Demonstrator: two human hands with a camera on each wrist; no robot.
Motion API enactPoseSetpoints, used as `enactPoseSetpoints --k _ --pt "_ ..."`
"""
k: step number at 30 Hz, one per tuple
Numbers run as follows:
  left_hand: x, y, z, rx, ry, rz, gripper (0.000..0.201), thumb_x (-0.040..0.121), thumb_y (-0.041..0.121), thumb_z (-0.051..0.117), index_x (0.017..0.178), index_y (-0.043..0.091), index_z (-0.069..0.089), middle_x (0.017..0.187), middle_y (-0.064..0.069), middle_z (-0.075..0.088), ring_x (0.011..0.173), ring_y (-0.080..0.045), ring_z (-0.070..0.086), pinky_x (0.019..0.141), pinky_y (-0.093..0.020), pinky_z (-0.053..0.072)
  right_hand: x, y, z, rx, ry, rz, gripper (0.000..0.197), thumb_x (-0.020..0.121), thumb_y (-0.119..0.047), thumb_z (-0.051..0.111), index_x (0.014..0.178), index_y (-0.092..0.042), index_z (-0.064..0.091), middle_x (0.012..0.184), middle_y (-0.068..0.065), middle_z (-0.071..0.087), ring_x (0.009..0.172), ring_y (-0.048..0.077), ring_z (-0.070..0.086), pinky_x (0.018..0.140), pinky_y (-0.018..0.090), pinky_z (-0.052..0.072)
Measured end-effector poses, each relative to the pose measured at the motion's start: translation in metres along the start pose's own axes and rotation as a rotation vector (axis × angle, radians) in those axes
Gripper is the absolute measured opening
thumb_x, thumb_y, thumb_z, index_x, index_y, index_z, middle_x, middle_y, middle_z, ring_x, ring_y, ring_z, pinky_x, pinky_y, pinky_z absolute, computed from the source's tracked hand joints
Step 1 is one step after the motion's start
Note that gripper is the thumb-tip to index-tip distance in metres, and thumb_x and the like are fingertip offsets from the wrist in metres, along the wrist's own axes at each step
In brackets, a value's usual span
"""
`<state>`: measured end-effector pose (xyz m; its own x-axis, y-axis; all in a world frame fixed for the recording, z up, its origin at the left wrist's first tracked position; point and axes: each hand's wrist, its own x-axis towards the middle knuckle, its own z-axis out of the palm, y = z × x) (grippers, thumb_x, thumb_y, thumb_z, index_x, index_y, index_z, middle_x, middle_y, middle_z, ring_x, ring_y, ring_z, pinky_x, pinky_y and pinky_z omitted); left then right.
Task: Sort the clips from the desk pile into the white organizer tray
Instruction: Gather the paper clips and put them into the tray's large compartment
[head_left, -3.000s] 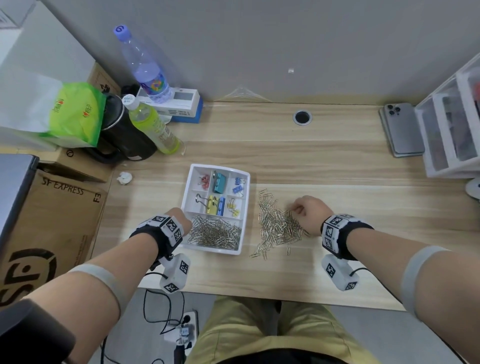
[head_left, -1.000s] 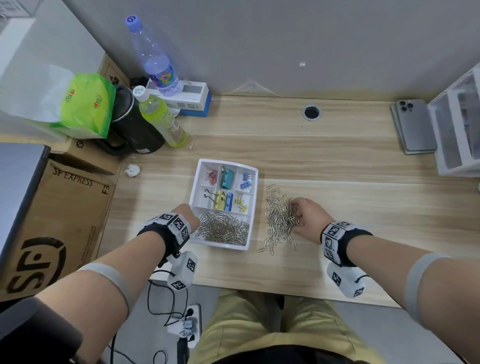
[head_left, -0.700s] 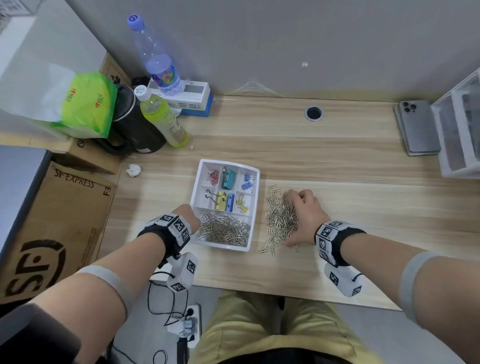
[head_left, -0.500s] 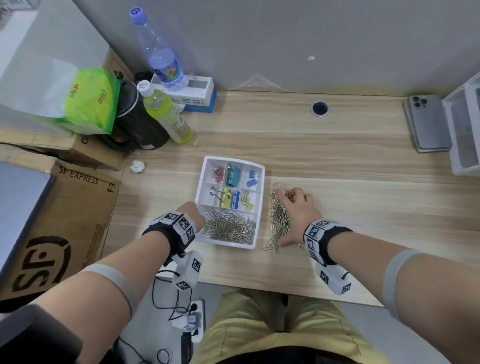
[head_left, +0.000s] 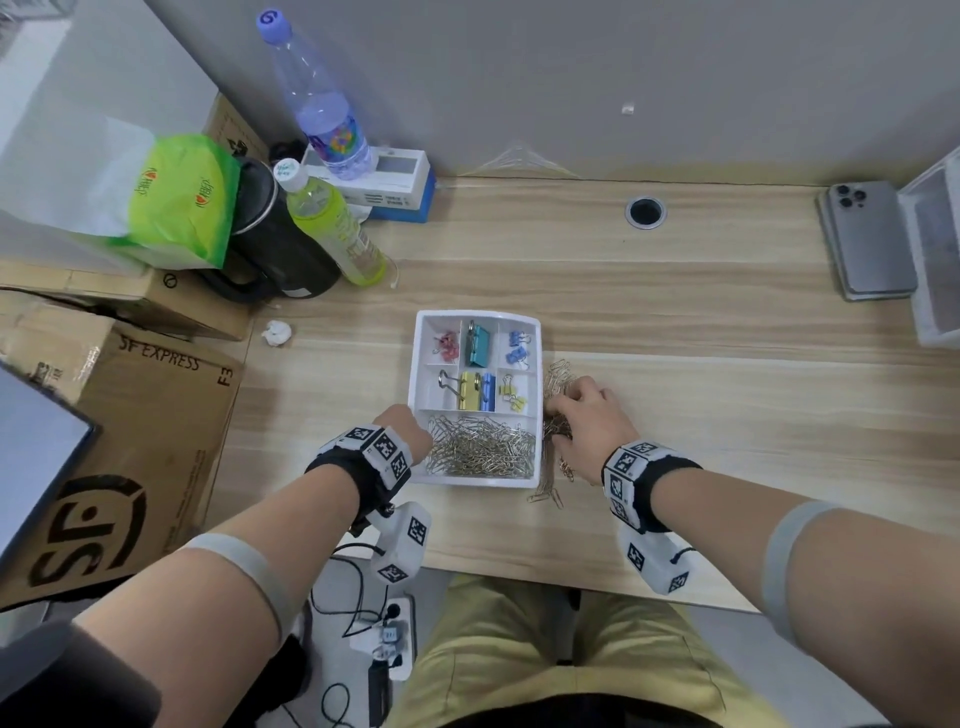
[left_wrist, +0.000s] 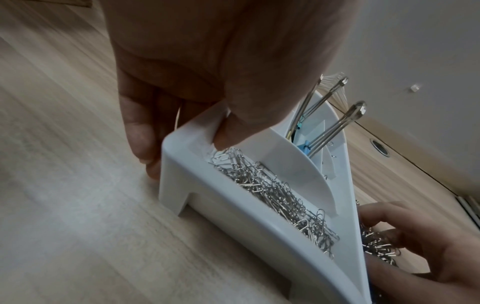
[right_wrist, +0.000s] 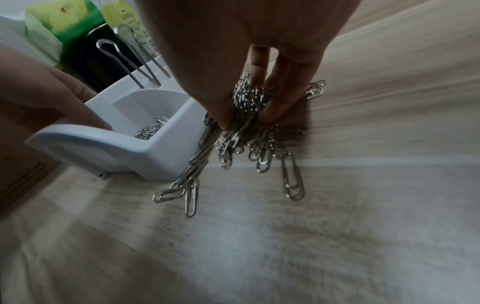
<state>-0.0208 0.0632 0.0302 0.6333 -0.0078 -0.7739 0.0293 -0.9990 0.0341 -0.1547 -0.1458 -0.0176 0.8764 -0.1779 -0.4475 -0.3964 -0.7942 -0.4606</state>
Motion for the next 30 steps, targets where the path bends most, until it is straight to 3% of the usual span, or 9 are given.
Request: enactPoseSetpoints --k 5,9,13,19,22,26,30 --pt "-0.001 0.001 -0.001 -0.002 -0.009 -0.019 0.03 0.093 0.004 0.044 0.066 0.012 0.034 0.068 -0.004 0.04 0.055 -0.018 0.041 0.052 -0.025 0.038 0.0 0.004 -0.001 0.078 0.001 -0.016 0.024 0.084 -0.009 0.057 0.106 -0.018 0.065 0.111 -0.001 0.048 0.102 0.02 0.046 0.093 0.032 0.042" --pt "-0.003 0.003 -0.002 0.012 -0.013 -0.016 0.034 0.094 0.005 0.042 0.064 0.013 0.031 0.066 -0.003 0.036 0.054 -0.017 0.038 0.052 -0.024 0.037 0.0 0.009 -0.01 0.119 0.002 0.0 0.026 0.086 -0.006 0.057 0.107 -0.016 0.068 0.109 0.002 0.053 0.1 0.021 0.053 0.087 0.024 0.04" --pt "-0.003 0.003 -0.001 0.012 -0.013 -0.038 0.033 0.095 0.004 0.04 0.065 0.013 0.033 0.067 -0.003 0.037 0.055 -0.016 0.038 0.061 -0.026 0.042 -0.002 0.012 -0.023 0.093 -0.004 0.003 0.027 0.086 -0.009 0.06 0.109 -0.017 0.071 0.11 0.006 0.063 0.104 0.025 0.057 0.094 0.031 0.045" --pt "-0.002 0.001 -0.003 -0.041 -0.012 -0.046 0.031 0.092 0.002 0.044 0.065 0.012 0.033 0.066 -0.003 0.037 0.056 -0.018 0.037 0.067 -0.031 0.042 -0.005 0.0 -0.045 0.132 -0.021 -0.012 0.023 0.086 -0.012 0.062 0.106 -0.018 0.073 0.108 0.004 0.068 0.099 0.022 0.062 0.088 0.028 0.049" --pt "-0.002 0.002 -0.002 -0.033 0.001 -0.03 0.032 0.092 0.003 0.045 0.064 0.013 0.033 0.065 -0.002 0.038 0.055 -0.016 0.038 0.065 -0.028 0.043 -0.006 -0.014 -0.049 0.192 -0.026 -0.041 0.023 0.086 -0.012 0.064 0.106 -0.017 0.073 0.111 0.004 0.068 0.094 0.019 0.063 0.087 0.026 0.05" --pt "-0.002 0.001 -0.003 0.04 0.042 0.011 0.035 0.09 0.01 0.05 0.059 0.014 0.035 0.062 -0.001 0.04 0.051 -0.012 0.036 0.05 -0.02 0.033 -0.005 -0.041 -0.043 0.23 -0.088 -0.117 0.023 0.087 -0.014 0.065 0.108 -0.02 0.072 0.114 0.002 0.068 0.101 0.017 0.063 0.094 0.032 0.052" --pt "-0.001 0.0 -0.002 0.033 0.029 -0.001 0.033 0.091 0.008 0.049 0.061 0.013 0.035 0.063 -0.002 0.04 0.052 -0.013 0.036 0.055 -0.026 0.038 -0.002 -0.062 -0.021 0.231 -0.14 -0.17 0.026 0.088 -0.023 0.068 0.114 -0.022 0.07 0.125 -0.001 0.065 0.114 0.016 0.06 0.1 0.03 0.046"
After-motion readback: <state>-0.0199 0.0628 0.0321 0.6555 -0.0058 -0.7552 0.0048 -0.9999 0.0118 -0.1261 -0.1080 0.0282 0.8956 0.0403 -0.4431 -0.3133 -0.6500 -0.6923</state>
